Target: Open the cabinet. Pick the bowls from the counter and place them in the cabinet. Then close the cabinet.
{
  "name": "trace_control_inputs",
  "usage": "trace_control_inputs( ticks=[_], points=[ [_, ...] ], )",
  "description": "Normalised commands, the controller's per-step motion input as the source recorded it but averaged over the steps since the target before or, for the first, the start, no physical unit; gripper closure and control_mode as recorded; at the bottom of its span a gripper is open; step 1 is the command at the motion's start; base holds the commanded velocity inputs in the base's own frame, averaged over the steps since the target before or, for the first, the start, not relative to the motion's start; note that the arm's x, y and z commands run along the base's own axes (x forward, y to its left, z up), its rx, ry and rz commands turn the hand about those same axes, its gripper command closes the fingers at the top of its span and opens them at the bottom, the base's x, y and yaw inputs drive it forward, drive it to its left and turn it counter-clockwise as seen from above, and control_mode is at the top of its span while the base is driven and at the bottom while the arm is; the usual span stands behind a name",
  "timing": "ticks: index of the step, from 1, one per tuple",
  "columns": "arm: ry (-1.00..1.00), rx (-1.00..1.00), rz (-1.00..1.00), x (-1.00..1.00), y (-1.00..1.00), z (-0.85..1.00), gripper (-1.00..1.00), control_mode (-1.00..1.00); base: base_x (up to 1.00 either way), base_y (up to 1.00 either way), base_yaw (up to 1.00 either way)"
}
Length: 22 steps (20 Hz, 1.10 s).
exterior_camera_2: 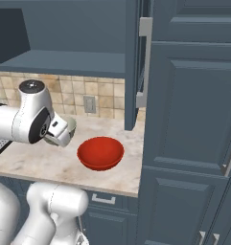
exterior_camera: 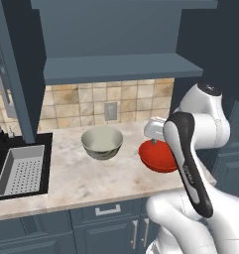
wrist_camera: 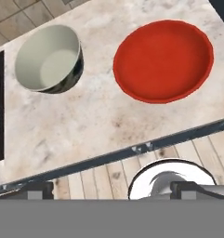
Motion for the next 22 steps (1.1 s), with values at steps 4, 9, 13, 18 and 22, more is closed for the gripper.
trace_control_inputs(
  ticks=[4,9,13,18,22],
  points=[
    [0.07,0.00,-0.04,0.19,-0.19,-0.21,-1.00,-1.00,0.00,0.00,0.00],
    [0.09,0.00,-0.06,0.13,-0.21,-0.24,-1.00,-1.00,0.00,0.00,0.00],
    [0.08,0.00,-0.17,0.01,-0.23,-0.36,-1.00,-1.00,0.00,0.00,0.00],
    [0.08,0.00,-0.27,0.00,-0.19,-0.35,-1.00,-1.00,0.00,0.00,0.00],
    [0.09,0.00,-0.25,0.00,-0.24,-0.32,-1.00,-1.00,0.00,0.00,0.00]
  ],
)
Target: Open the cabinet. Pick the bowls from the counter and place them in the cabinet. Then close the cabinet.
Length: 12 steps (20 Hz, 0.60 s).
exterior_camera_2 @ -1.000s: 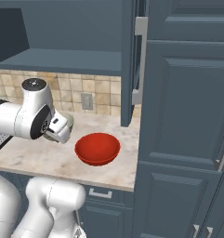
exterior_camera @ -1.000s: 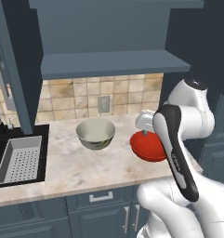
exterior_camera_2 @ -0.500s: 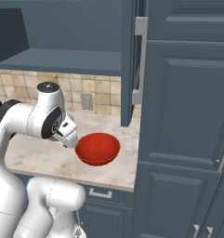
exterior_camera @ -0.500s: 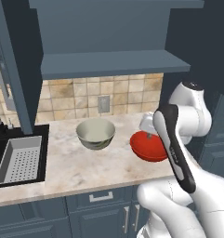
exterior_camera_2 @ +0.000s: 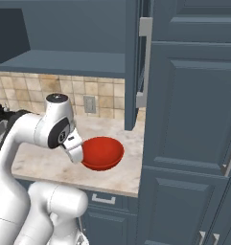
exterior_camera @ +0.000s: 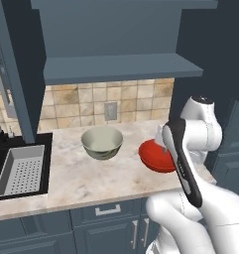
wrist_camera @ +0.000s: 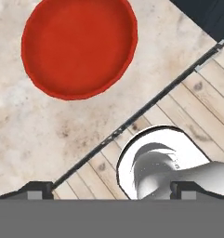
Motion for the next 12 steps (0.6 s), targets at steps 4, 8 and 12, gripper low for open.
trace_control_inputs(
  ticks=[4,8,12],
  points=[
    [0.12,0.00,-0.21,0.00,-0.37,-0.32,-1.00,-1.00,0.00,0.00,0.00],
    [0.23,0.00,-0.16,0.00,-0.46,-0.28,-1.00,-1.00,0.00,0.00,0.00],
    [0.21,0.00,-0.13,0.13,-0.36,-0.27,-1.00,-1.00,0.00,0.00,0.00]
  ],
)
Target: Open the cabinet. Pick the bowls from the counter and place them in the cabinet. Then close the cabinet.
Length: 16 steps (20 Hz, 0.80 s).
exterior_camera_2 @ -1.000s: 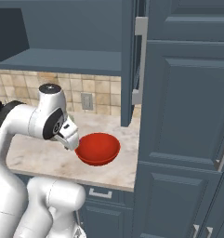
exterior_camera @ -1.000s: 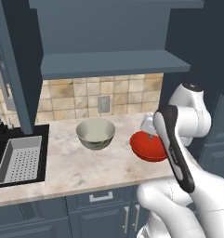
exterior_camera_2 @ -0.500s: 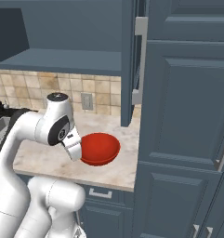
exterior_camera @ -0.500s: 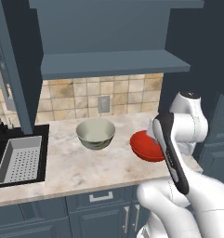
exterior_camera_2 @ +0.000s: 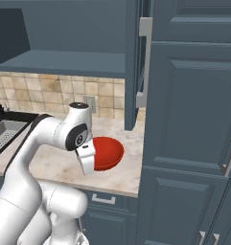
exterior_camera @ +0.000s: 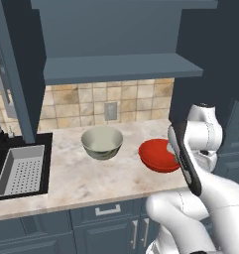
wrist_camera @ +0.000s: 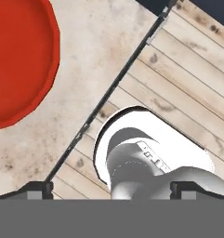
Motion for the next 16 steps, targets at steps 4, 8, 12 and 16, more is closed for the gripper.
trace_control_inputs(
  ticks=[4,8,12,16],
  points=[
    [0.16,0.00,-0.09,0.25,-0.20,-0.26,-1.00,-1.00,0.00,0.00,0.00],
    [-0.02,0.00,-0.02,0.20,0.00,-0.24,-1.00,-1.00,0.00,0.00,0.00],
    [-0.12,0.00,0.00,0.11,0.00,-0.25,-1.00,-1.00,0.00,0.00,0.00],
    [-0.11,0.00,0.00,0.04,-0.01,-0.25,-1.00,-1.00,0.00,0.00,0.00]
  ],
)
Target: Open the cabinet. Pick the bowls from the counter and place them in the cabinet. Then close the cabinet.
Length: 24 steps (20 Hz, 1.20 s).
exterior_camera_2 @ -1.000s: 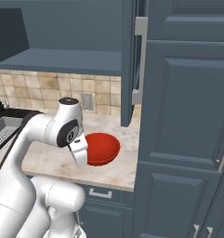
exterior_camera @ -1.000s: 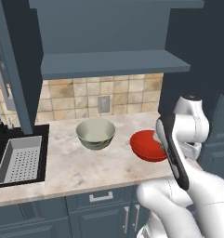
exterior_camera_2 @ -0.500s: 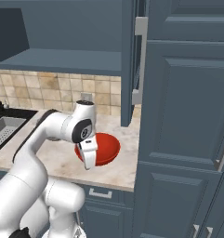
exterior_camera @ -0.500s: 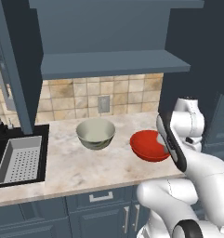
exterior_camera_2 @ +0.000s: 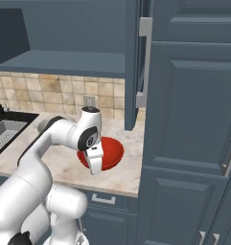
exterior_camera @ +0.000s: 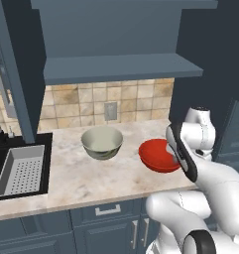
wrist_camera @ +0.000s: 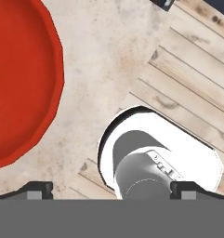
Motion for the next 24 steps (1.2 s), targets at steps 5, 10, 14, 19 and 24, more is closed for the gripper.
trace_control_inputs(
  ticks=[5,10,14,19,24],
  points=[
    [-0.03,0.00,0.00,0.06,-0.01,-0.22,-1.00,-1.00,0.00,0.00,0.00],
    [0.00,0.00,0.00,0.20,0.00,-0.24,-1.00,-1.00,0.00,0.00,0.00],
    [0.00,0.00,0.00,0.25,0.00,-0.23,-1.00,-1.00,0.00,0.00,0.00],
    [0.00,0.00,0.00,0.30,0.00,-0.23,-1.00,-1.00,0.00,0.00,0.00],
    [0.00,0.00,0.00,0.33,-0.02,-0.13,-1.00,-1.00,0.00,0.00,0.00]
  ],
)
